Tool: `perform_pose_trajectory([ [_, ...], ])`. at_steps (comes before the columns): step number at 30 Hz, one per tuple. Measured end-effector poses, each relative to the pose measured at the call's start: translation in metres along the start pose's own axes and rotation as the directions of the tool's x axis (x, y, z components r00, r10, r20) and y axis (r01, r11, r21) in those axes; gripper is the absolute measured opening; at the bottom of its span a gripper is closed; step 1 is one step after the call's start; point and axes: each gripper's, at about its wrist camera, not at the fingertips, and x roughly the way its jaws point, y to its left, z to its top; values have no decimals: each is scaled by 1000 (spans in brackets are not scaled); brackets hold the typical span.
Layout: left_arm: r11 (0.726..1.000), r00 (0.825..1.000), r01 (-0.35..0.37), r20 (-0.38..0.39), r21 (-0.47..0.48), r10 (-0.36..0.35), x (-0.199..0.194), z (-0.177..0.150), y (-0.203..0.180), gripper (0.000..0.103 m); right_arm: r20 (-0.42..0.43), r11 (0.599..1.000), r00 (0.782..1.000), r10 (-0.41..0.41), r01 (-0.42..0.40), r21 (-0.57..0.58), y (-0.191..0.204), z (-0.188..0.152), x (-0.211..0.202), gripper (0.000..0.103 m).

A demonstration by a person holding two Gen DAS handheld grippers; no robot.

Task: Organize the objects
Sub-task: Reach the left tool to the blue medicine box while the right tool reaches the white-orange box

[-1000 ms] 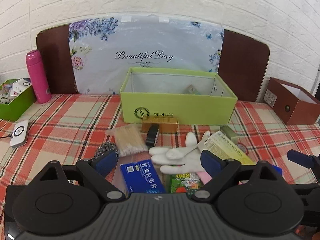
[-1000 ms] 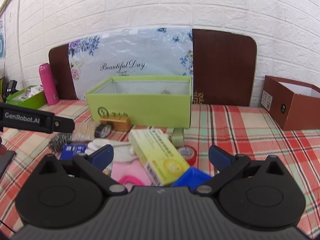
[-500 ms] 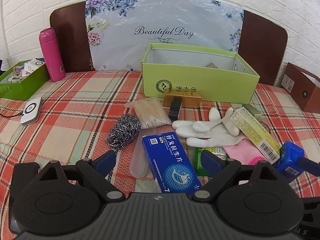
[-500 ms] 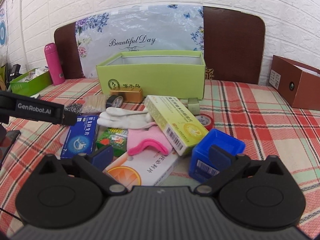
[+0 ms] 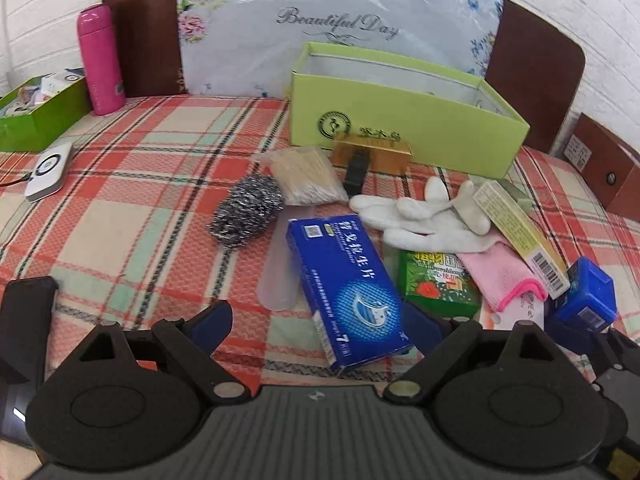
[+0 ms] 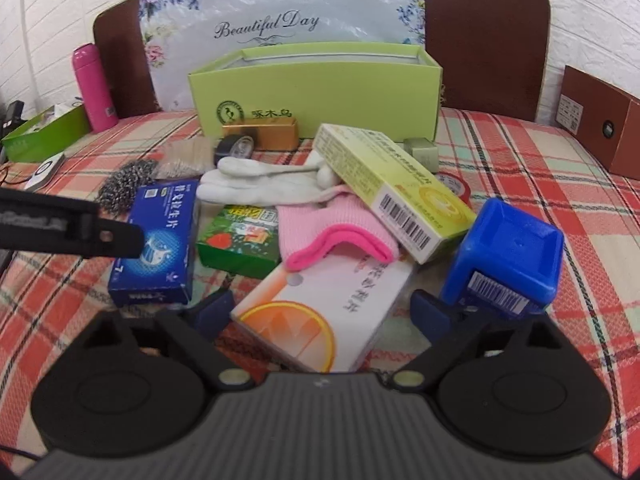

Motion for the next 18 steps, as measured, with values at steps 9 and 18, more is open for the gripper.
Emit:
perform_pose_trajectory([
  [9, 1000, 999, 11, -47, 19, -10, 33, 2, -15, 95, -3, 976, 991, 134, -132, -173, -14, -24, -36, 77],
  [18, 992, 992, 115, -50, 58, -112, 18, -12, 12, 64, -3, 980, 996, 92, -91, -175, -38, -27, -50, 75],
])
